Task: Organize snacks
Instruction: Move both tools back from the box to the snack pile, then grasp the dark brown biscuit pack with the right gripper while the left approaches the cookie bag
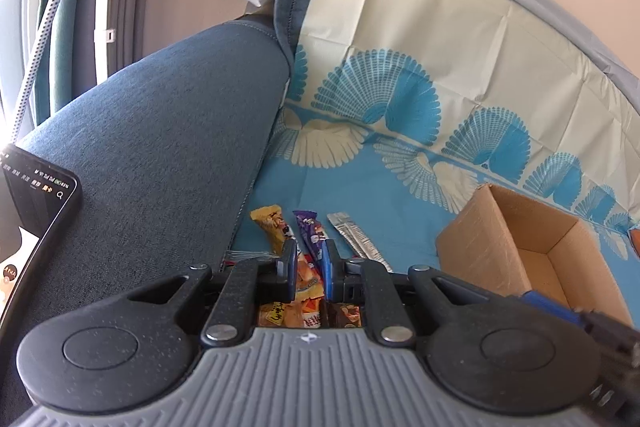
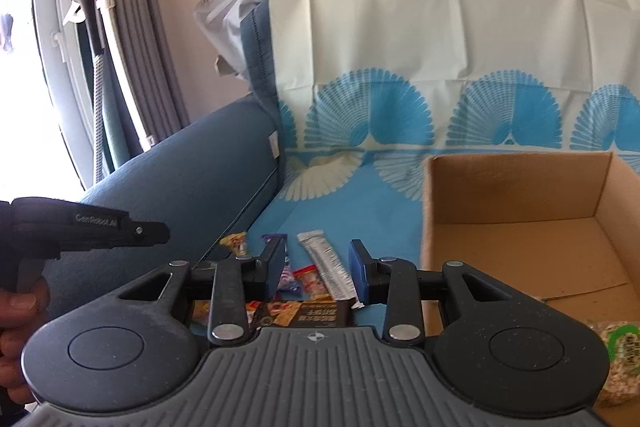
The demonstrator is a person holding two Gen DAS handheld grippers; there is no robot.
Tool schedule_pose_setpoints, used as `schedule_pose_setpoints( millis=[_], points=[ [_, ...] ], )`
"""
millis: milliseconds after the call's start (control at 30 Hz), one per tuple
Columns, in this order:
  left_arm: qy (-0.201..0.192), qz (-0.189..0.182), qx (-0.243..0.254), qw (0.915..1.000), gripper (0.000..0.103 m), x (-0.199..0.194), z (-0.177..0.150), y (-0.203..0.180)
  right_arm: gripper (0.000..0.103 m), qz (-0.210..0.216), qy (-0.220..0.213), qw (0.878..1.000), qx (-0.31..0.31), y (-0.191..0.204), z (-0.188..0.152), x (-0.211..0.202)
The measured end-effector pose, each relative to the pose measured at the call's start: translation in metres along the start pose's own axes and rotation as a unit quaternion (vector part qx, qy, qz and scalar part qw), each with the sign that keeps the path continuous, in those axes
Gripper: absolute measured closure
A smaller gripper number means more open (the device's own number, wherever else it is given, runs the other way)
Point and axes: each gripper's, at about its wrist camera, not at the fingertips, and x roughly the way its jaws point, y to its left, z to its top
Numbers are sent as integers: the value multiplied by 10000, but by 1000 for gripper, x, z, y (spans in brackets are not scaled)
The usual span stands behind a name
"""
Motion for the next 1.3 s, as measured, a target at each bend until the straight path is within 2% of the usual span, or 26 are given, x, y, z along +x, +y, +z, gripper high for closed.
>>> schedule_pose_setpoints(
  millis=[233,533,600,633,667,733,767,833,900,967,1067,1200,1300],
  points=[
    [307,77,177,9993,89,25,-7,-3,66,-50,525,9973,-520,35,-17,38],
    [679,111,310,9972,88,50,-13,0,63,-263,807,9933,-787,34,-35,83],
    [736,104,274,9969,88,55,-12,3,55,-220,680,9938,-851,32,-37,90],
    [761,122,266,9967,88,56,-13,5,50,-311,747,9922,-945,31,-40,97],
    [795,129,255,9964,88,57,-13,5,50,-371,858,9909,-966,31,-42,104],
    [863,121,275,9958,88,61,-13,6,49,-239,813,9924,-897,29,-41,113],
    [876,144,318,9955,88,62,-13,5,42,-205,753,9921,-987,30,-43,116],
    [883,157,383,9952,86,63,-13,4,37,-291,820,9896,-1144,32,-48,126],
    [909,179,452,9947,86,67,-14,2,35,-153,921,9908,-977,29,-48,132],
    [873,200,456,9949,86,68,-13,2,21,-116,915,9916,-911,27,-47,137],
    [855,210,428,9952,83,70,-13,3,13,-106,934,9929,-726,24,-45,146],
    [835,193,449,9953,83,70,-13,1,8,-50,1114,9932,-347,18,-47,160],
    [865,238,488,9948,79,72,-14,0,5,-86,1153,9924,-417,21,-49,165]
  ],
)
